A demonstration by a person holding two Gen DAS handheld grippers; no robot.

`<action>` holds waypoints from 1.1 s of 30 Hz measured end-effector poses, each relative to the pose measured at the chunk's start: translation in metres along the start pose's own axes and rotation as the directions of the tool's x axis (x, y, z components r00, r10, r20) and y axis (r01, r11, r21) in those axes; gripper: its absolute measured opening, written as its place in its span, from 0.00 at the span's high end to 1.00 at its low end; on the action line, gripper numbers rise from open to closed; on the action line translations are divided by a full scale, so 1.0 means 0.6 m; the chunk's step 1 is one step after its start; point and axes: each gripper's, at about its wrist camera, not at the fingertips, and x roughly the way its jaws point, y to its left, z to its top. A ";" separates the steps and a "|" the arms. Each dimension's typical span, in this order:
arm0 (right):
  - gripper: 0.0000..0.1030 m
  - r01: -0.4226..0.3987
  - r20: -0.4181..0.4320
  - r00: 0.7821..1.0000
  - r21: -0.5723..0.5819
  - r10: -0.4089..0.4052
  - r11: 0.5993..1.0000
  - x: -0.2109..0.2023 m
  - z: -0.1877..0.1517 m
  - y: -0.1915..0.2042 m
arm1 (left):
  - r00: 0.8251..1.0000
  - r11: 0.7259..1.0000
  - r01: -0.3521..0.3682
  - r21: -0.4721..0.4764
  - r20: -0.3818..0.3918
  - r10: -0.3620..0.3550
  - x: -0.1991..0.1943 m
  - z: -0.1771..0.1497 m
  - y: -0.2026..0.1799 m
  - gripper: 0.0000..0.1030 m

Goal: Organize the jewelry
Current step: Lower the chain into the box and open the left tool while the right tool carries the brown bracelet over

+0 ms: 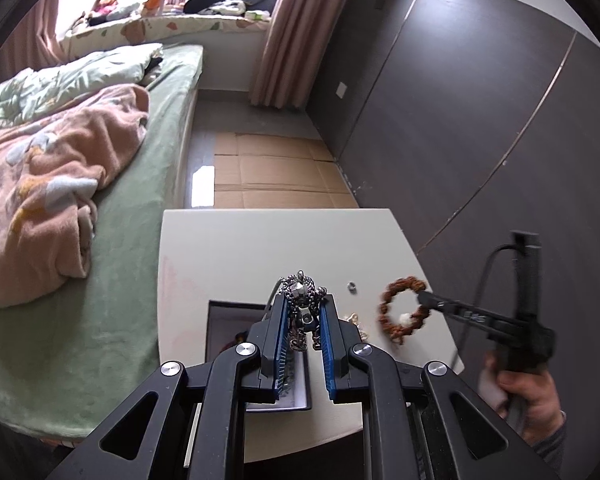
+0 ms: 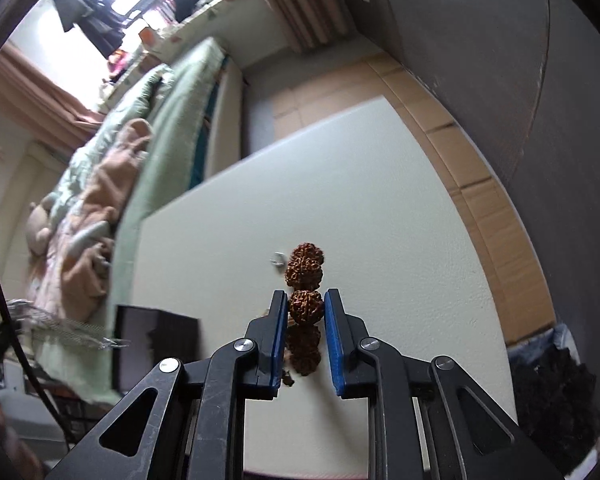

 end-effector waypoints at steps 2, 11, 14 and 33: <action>0.81 -0.009 0.018 1.000 -0.022 0.010 1.000 -0.016 -0.003 0.017 | 1.000 1.000 -0.004 -0.013 -0.005 0.004 0.005 -0.005 0.013 0.85; 0.81 -0.103 0.055 0.993 -0.068 0.107 0.992 -0.047 -0.010 0.106 | 1.000 0.998 -0.015 -0.061 -0.016 0.014 0.015 -0.015 0.057 0.85; 0.81 -0.134 0.050 0.989 -0.087 0.138 0.987 -0.055 -0.016 0.132 | 1.000 0.997 -0.016 -0.076 -0.018 0.015 0.019 -0.015 0.070 0.85; 0.81 -0.204 -0.006 0.978 -0.179 0.206 0.962 -0.045 -0.062 0.238 | 0.992 0.982 0.014 -0.189 -0.121 -0.037 0.096 -0.043 0.123 0.83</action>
